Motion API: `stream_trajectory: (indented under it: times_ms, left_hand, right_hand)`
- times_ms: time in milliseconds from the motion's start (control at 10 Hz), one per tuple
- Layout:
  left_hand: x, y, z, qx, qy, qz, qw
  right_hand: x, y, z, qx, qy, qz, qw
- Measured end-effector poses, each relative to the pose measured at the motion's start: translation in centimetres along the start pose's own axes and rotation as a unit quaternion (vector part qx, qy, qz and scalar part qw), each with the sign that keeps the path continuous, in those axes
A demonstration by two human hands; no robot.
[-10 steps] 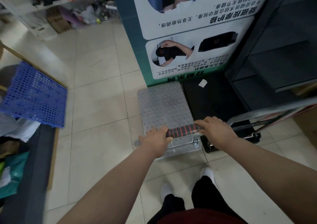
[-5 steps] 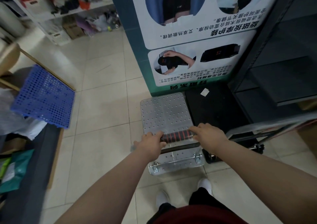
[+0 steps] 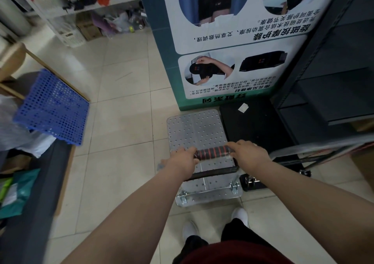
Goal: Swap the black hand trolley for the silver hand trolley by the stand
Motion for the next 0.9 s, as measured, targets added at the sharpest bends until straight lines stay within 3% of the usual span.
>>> stream_trajectory:
  times_ms: [200, 500, 900]
  left_hand:
    - [1.1, 0.0, -0.7, -0.008, 0.002, 0.003, 1.0]
    - [2.2, -0.3, -2.2, 0.02, -0.007, 0.014, 1.0]
    - [2.9, -1.5, -2.8, 0.024, 0.002, 0.013, 1.0]
  right_hand:
    - [0.3, 0.0, -0.3, 0.03, 0.013, 0.013, 0.999]
    - [2.2, -1.2, -1.0, 0.025, -0.045, 0.046, 0.998]
    - [2.3, -1.6, -0.5, 0.068, 0.037, 0.028, 0.997]
Point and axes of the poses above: each hand's wrist, its own x-axis towards the middle knuckle, its own z-axis out of the palm, y = z × x, the point moved 9 cm from there along x, towards the middle knuckle, and after that the axes turned 9 degrees about x, right-handed, at the moved point
